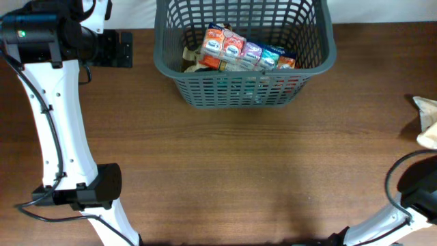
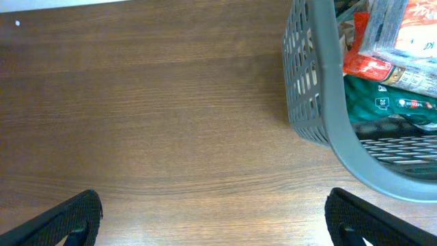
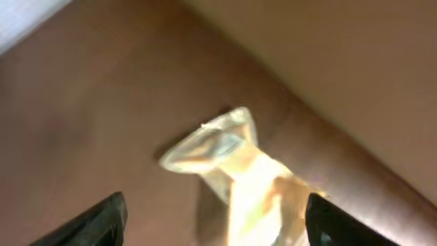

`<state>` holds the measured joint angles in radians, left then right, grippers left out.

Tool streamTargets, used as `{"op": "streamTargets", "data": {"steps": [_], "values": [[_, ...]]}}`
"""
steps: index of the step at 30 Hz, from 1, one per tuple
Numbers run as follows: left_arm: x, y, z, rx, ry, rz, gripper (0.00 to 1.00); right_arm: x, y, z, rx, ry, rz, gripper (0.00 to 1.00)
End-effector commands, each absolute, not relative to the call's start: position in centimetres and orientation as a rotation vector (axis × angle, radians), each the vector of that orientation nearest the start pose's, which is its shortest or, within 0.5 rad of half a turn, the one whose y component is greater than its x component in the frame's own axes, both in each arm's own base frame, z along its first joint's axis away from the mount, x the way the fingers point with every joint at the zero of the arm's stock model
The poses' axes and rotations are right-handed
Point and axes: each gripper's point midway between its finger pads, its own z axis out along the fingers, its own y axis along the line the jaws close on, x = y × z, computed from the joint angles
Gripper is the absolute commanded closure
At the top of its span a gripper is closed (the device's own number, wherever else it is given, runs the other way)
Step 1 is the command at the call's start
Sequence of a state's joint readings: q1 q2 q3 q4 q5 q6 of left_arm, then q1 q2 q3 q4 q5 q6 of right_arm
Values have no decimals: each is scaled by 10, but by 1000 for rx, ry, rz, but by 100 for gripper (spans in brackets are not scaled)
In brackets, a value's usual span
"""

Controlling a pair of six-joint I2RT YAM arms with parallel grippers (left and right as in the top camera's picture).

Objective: Pack container
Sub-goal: 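Move the right gripper to the beige paper bag and grasp it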

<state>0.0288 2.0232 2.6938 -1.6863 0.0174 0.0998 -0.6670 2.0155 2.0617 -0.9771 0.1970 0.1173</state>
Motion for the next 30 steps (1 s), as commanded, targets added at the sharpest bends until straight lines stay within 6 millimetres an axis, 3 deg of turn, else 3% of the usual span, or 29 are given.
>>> {"op": "streamTargets", "data": {"steps": [1,4,9,16,21,30], "values": [[414,11,350,80,2566,33,1,371,-356,180,993,2424,-450,21],[414,11,350,80,2566,33,1,369,-356,143,822,2523,-470,21],[414,11,350,80,2566,33,1,361,-349,99,689,2632,-492,20],[414,11,350,80,2566,33,1,358,-352,49,637,2743,-481,21],[414,11,350,80,2566,33,1,357,-356,32,623,2772,-499,21],[414,11,350,80,2566,33,1,372,-370,34,618,2690,-545,20]]}}
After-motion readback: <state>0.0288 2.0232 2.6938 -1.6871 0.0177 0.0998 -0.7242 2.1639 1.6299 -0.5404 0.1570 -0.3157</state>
